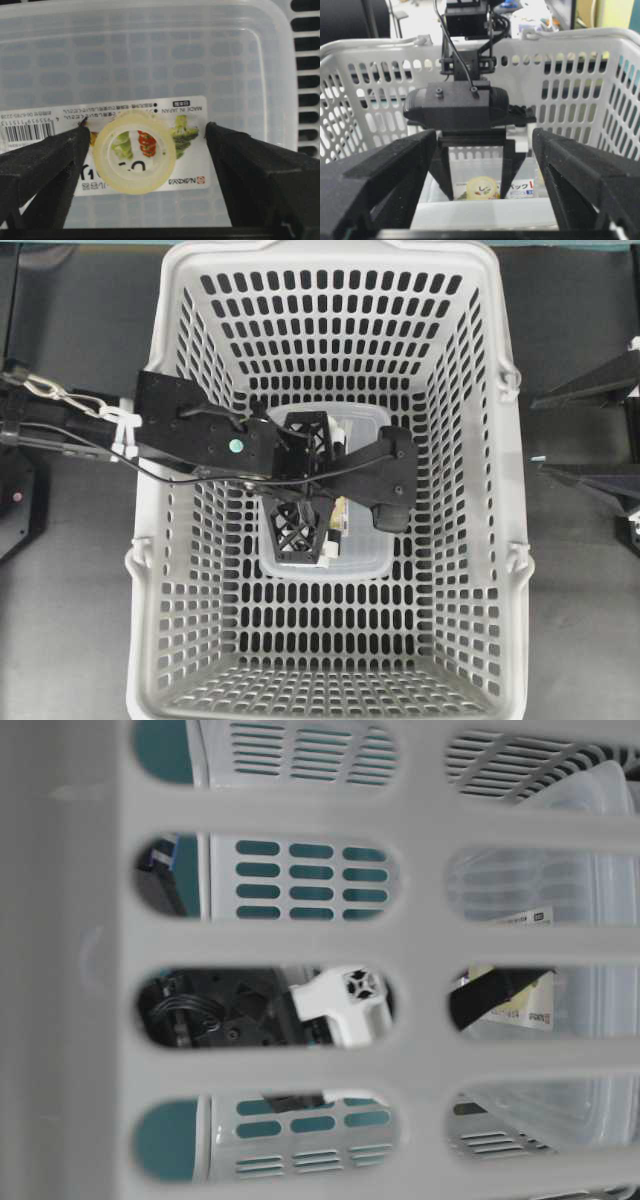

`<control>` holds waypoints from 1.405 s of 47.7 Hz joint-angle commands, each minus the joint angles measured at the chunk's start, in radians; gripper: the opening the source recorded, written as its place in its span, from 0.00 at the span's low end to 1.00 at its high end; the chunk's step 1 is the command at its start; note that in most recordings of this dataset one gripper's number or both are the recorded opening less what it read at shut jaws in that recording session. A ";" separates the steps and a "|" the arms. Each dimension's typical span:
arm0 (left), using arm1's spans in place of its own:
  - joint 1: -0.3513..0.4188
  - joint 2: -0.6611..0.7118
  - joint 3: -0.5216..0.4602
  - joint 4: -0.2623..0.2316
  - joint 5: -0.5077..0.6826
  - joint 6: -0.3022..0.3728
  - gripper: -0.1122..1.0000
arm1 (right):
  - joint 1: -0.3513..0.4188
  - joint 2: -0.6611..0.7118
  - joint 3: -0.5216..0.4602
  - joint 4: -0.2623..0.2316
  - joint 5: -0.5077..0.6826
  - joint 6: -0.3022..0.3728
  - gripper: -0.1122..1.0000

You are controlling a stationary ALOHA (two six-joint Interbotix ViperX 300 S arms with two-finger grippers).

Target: Pick up the cellophane tape from the shopping basket with the left arm.

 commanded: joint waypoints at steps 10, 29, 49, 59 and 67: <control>0.008 -0.011 0.015 0.003 0.000 -0.008 0.81 | 0.005 0.005 -0.018 0.003 -0.009 0.003 0.77; 0.002 -0.075 -0.052 0.003 0.048 0.028 0.55 | 0.008 0.005 -0.018 0.002 -0.012 0.003 0.77; -0.035 -0.140 -0.407 0.003 0.436 0.026 0.55 | 0.006 0.005 -0.017 0.003 -0.014 0.003 0.77; -0.038 -0.127 -0.462 0.003 0.494 0.026 0.55 | 0.006 0.005 -0.017 0.003 -0.015 0.003 0.77; -0.037 -0.126 -0.462 0.003 0.494 0.028 0.55 | 0.008 0.005 -0.018 0.003 -0.021 0.003 0.77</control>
